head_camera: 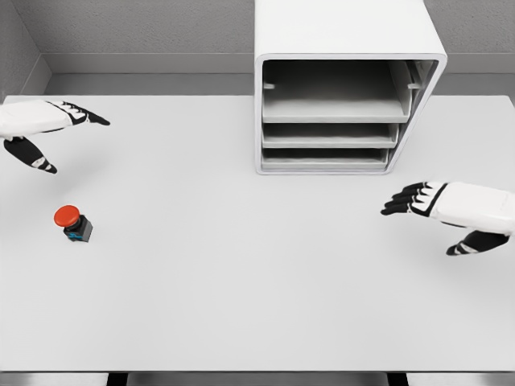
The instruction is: Slide open multi-storey tabletop storage cabinets and put open load switch and slide close multi-storey tabletop storage cabinets
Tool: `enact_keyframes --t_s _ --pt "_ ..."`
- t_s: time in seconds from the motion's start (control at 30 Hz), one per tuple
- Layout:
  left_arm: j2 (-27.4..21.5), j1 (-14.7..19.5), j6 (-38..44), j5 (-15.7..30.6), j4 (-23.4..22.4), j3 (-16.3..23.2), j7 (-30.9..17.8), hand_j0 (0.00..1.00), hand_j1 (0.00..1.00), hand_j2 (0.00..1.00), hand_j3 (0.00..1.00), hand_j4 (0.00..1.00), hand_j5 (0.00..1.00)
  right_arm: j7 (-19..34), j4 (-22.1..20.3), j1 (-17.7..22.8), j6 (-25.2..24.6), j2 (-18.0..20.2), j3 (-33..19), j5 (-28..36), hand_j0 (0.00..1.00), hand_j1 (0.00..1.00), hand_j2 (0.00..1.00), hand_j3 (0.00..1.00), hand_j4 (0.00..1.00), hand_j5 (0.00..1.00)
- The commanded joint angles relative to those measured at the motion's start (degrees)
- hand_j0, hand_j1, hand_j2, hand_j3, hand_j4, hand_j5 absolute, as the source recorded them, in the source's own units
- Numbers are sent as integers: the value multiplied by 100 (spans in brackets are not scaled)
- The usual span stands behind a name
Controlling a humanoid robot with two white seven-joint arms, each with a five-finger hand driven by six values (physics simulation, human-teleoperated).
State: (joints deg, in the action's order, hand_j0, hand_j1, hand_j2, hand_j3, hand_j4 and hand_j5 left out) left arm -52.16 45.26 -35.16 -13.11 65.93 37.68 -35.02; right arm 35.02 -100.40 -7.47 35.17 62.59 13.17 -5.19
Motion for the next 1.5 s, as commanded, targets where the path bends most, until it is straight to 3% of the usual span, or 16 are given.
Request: enact_keyframes --t_s 0.0,0.17,0.3,0.43,0.63,0.73,0.87,1.07,1.17,1.23,1.37,1.47 --pt "-4 0 16 27 -1 2 2 100 100 100 100 100 100 -2 -15 -9 -17 -1 80 35 100 100 100 100 100 100" --pt "5 0 16 27 7 -6 2 100 100 100 100 100 100 -2 -15 -114 -17 -27 71 35 100 100 100 100 100 100" --pt "40 0 16 27 -2 20 2 100 100 100 100 100 100 -2 -6 -755 -17 -325 71 44 100 100 100 100 100 100" --pt "48 0 16 19 -2 29 2 100 100 100 100 100 100 -2 -6 -984 -17 -467 80 44 100 100 100 100 100 100" --pt "40 0 16 27 7 29 2 100 100 100 100 100 100 -2 11 -1345 -27 -625 572 -219 100 100 100 100 100 100" --pt "40 0 16 27 7 29 2 100 100 100 100 100 100 -2 64 -1810 -493 -827 1073 -492 100 100 100 100 100 100" --pt "40 0 16 19 7 29 2 100 100 100 100 100 100 -2 196 -2109 -932 -1012 1144 -501 100 100 100 100 100 100" --pt "40 0 16 19 7 55 2 100 100 100 100 100 100 -2 328 -2417 -1012 -1179 1170 -483 100 100 100 100 100 100" --pt "40 0 16 27 7 73 2 100 100 100 100 100 100 -2 442 -2549 -1064 -1302 1249 -466 100 100 100 100 100 100" --pt "40 0 16 27 7 73 2 100 100 100 100 100 100 -2 635 -2830 -1100 -1407 1732 -483 100 100 100 100 100 100" --pt "40 0 16 27 7 73 2 100 100 100 100 100 100 -2 750 -2883 -1100 -1495 1926 -492 100 100 100 100 100 100" --pt "40 0 16 27 7 73 2 100 100 100 100 100 100 -2 1180 -3111 -1091 -1715 2110 -501 100 100 100 100 100 100"
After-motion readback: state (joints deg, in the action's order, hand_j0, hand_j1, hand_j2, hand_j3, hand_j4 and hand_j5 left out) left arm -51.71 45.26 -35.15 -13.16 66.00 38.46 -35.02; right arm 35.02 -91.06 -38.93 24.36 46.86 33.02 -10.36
